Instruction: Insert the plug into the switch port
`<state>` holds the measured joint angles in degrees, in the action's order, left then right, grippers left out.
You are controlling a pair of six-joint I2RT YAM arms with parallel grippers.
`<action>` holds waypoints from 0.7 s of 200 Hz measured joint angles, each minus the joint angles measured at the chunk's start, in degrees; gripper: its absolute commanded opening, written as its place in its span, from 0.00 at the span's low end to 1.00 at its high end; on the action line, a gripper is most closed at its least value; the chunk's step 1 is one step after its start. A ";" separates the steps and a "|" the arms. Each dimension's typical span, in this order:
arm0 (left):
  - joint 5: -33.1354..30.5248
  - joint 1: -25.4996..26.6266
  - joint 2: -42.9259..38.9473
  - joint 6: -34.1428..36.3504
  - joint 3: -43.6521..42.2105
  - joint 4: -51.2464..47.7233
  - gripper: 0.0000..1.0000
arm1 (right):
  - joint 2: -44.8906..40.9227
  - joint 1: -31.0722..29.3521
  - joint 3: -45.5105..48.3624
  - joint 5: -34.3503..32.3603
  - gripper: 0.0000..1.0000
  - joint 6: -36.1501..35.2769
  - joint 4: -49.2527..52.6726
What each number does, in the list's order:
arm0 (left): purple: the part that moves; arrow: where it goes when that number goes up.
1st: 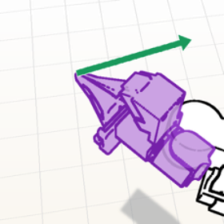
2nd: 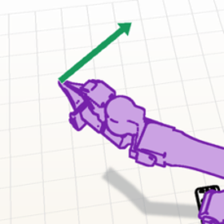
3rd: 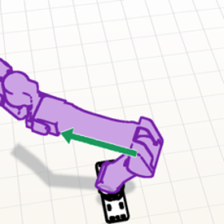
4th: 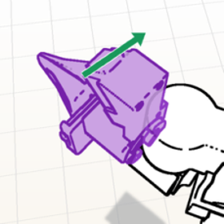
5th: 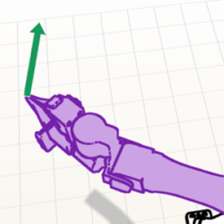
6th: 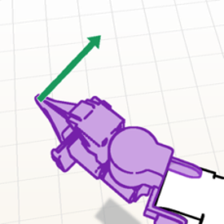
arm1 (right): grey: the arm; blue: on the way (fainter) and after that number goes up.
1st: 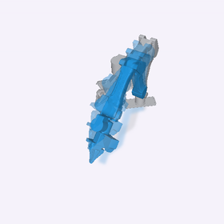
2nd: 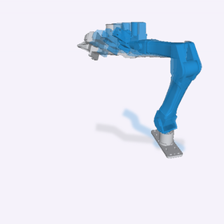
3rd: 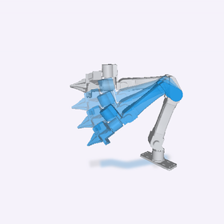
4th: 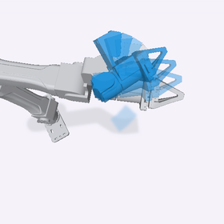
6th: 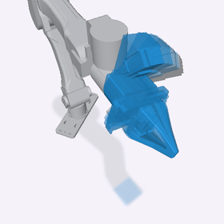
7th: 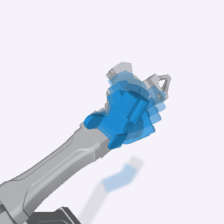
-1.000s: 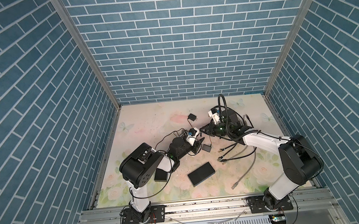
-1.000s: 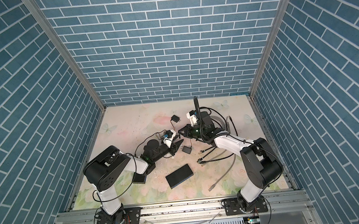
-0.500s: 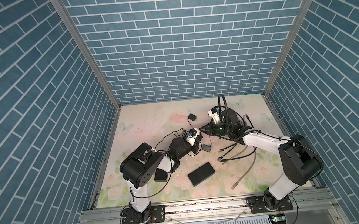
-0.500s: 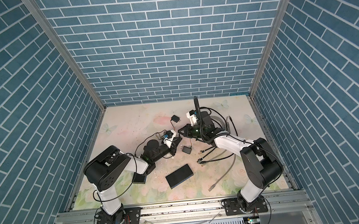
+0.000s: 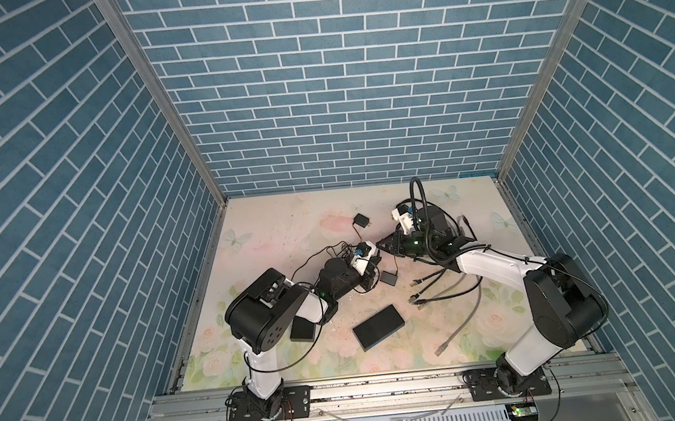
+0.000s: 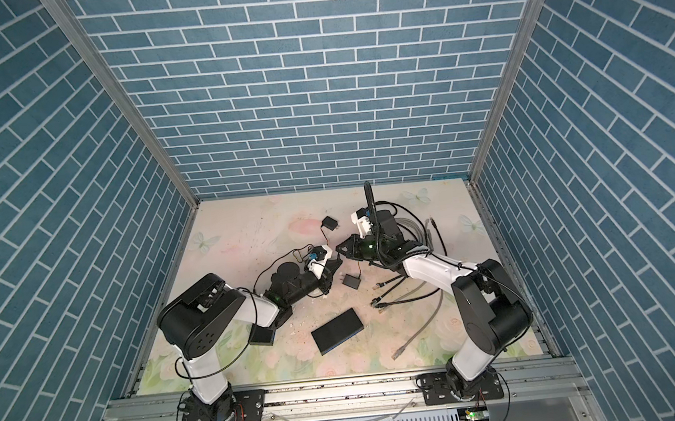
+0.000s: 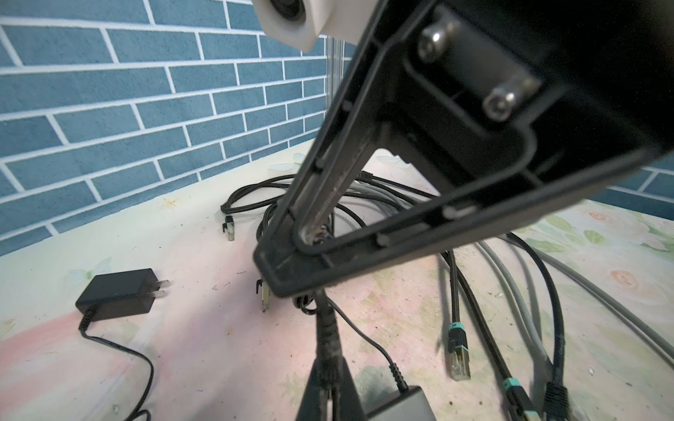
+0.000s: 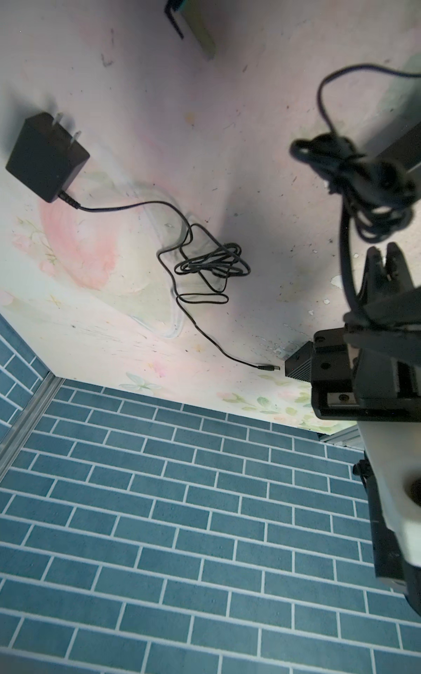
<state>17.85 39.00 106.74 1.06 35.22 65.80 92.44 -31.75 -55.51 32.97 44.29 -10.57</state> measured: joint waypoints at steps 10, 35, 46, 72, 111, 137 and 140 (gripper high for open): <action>0.09 0.04 0.00 0.00 0.52 -1.20 0.04 | -0.15 -0.02 0.00 -0.48 0.23 -1.27 1.22; 0.20 0.04 -0.02 -0.02 1.92 -4.57 0.04 | -1.44 -0.09 0.00 -2.47 0.26 -4.35 5.38; 0.17 0.04 -0.02 -0.02 2.29 -5.68 0.04 | -2.16 -0.09 0.00 -3.32 0.26 -5.73 6.93; 0.20 0.04 -0.02 -0.20 2.75 -7.41 0.04 | -3.41 -0.13 -0.02 -5.05 0.26 -8.15 9.77; 0.44 0.04 -0.02 -0.50 3.34 -8.41 0.04 | -3.41 -0.59 -0.02 -6.21 0.26 -8.85 11.30; 0.74 0.04 -0.02 -0.63 3.50 -8.52 0.04 | -3.15 -1.07 -0.04 -6.40 0.26 -8.85 11.43; 0.85 0.04 -0.02 -0.63 3.50 -8.52 0.04 | -3.06 -1.16 -0.04 -6.40 0.26 -8.85 11.43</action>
<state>18.70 39.05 106.72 0.43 38.72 57.28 89.38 -32.91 -55.55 26.57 35.44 0.86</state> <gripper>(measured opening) 0.067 0.256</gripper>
